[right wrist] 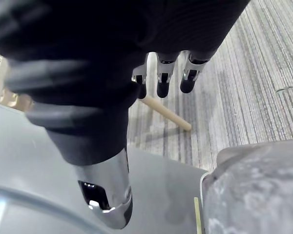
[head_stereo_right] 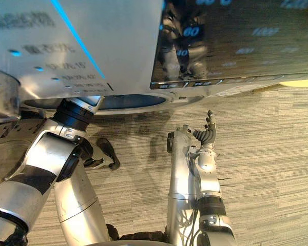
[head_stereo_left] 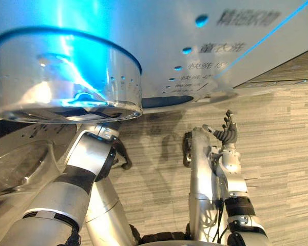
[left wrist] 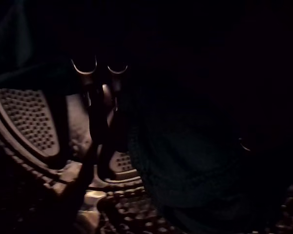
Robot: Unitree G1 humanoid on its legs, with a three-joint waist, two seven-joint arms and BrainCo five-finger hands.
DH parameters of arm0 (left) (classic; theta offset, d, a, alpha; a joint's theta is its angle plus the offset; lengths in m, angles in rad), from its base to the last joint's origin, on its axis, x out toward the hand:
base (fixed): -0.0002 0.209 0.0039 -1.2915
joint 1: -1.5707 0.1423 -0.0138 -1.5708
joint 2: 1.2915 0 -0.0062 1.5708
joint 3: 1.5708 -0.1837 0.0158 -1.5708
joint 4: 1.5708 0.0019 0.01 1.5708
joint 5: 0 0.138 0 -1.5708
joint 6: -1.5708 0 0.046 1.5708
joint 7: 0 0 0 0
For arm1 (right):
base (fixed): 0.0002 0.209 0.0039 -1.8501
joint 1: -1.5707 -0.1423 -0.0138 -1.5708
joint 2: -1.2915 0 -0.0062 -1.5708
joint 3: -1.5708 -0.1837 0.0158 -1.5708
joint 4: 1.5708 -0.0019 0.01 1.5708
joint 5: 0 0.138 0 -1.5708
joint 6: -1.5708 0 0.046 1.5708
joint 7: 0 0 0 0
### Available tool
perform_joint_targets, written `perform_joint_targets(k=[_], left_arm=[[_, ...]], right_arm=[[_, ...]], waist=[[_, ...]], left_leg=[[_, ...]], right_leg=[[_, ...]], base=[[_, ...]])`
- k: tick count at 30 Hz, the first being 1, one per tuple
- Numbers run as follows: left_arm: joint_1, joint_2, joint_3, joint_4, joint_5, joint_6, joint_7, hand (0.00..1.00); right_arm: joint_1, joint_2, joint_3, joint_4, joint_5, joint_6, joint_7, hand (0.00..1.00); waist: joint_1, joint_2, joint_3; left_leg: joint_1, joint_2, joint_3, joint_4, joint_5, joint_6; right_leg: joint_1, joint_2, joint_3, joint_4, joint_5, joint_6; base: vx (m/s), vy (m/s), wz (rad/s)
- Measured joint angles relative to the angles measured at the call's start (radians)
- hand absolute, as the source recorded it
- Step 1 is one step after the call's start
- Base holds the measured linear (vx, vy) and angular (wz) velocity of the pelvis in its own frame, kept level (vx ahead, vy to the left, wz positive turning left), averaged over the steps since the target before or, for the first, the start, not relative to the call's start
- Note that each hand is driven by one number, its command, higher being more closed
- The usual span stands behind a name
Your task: Pick up the laundry basket with both hands and put the clothes into the washing machine.
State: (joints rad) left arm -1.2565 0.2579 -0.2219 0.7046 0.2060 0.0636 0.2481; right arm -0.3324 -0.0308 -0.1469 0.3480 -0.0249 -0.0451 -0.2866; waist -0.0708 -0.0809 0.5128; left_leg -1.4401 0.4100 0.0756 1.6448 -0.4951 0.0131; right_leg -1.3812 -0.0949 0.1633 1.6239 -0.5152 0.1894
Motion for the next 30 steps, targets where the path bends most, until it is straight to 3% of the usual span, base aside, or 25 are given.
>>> perform_joint_targets(k=[4, 7, 9, 13, 15, 18, 27, 30], left_arm=[[0.0, -0.008, 0.022, 0.026, 0.001, 0.014, -0.075, 0.0], [0.022, -0.022, 0.021, 0.013, -0.092, 0.012, -0.095, 0.0], [0.094, -0.036, 0.019, -0.015, -0.169, 0.005, -0.096, 0.0], [0.274, -0.077, 0.01, -0.112, -0.202, 0.004, -0.096, 0.0], [0.376, -0.085, -0.017, -0.149, -0.217, -0.005, -0.098, 0.0], [0.503, -0.089, -0.035, -0.164, -0.233, -0.009, -0.118, 0.0], [0.606, -0.092, -0.02, -0.174, -0.234, -0.013, -0.161, 0.0], [0.751, -0.122, 0.003, -0.202, -0.236, -0.025, -0.161, 0.0]], right_arm=[[-0.024, -0.011, 0.0, 0.027, 0.024, 0.02, 0.02, 0.0], [-0.038, -0.006, 0.0, 0.036, 0.029, 0.039, 0.04, 0.0], [-0.055, -0.007, -0.004, 0.064, 0.03, 0.06, 0.051, 0.0], [-0.046, -0.006, -0.013, 0.069, 0.034, 0.082, 0.054, 0.0], [-0.015, -0.006, -0.015, 0.073, 0.033, 0.093, 0.055, 0.0], [0.003, -0.007, -0.019, 0.107, 0.032, 0.1, 0.064, 0.0], [0.041, -0.017, -0.019, 0.109, 0.031, 0.113, 0.077, 0.0], [0.1, -0.014, -0.02, 0.112, 0.026, 0.112, 0.089, 0.0]], waist=[[0.0, 0.0, 0.0], [0.003, -0.003, -0.002], [0.002, -0.012, -0.008], [0.019, -0.026, -0.046], [0.032, -0.026, -0.107], [0.045, -0.023, -0.123], [0.058, -0.015, -0.172], [0.067, 0.0, -0.183]], left_leg=[[-0.001, -0.009, -0.004, -0.008, 0.002, -0.004], [0.02, -0.012, -0.02, -0.013, 0.006, 0.001], [0.071, -0.024, -0.013, -0.042, 0.008, -0.003], [0.144, -0.046, -0.011, -0.115, 0.021, -0.029], [0.15, -0.052, -0.01, -0.152, 0.027, -0.039], [0.229, -0.064, -0.016, -0.209, 0.041, -0.055], [0.314, -0.077, -0.008, -0.318, 0.063, -0.078], [0.393, -0.081, -0.004, -0.382, 0.071, -0.085]], right_leg=[[0.007, -0.012, -0.008, -0.004, -0.003, -0.006], [0.045, -0.016, -0.027, -0.013, -0.007, -0.008], [0.094, -0.03, -0.033, -0.034, -0.015, -0.011], [0.172, -0.054, -0.064, -0.088, -0.031, -0.028], [0.178, -0.063, -0.08, -0.115, -0.037, -0.039], [0.265, -0.074, -0.11, -0.163, -0.041, -0.048], [0.349, -0.078, -0.146, -0.256, -0.038, -0.063], [0.439, -0.082, -0.171, -0.326, -0.035, -0.068]], base=[[0.02, -0.016, 0.08], [0.04, -0.017, 0.05], [0.05, -0.021, 0.14], [0.06, -0.052, 0.23], [0.07, -0.054, 0.15], [0.1, -0.06, 0.14], [0.06, -0.034, 0.05], [0.1, -0.019, 0.08]])
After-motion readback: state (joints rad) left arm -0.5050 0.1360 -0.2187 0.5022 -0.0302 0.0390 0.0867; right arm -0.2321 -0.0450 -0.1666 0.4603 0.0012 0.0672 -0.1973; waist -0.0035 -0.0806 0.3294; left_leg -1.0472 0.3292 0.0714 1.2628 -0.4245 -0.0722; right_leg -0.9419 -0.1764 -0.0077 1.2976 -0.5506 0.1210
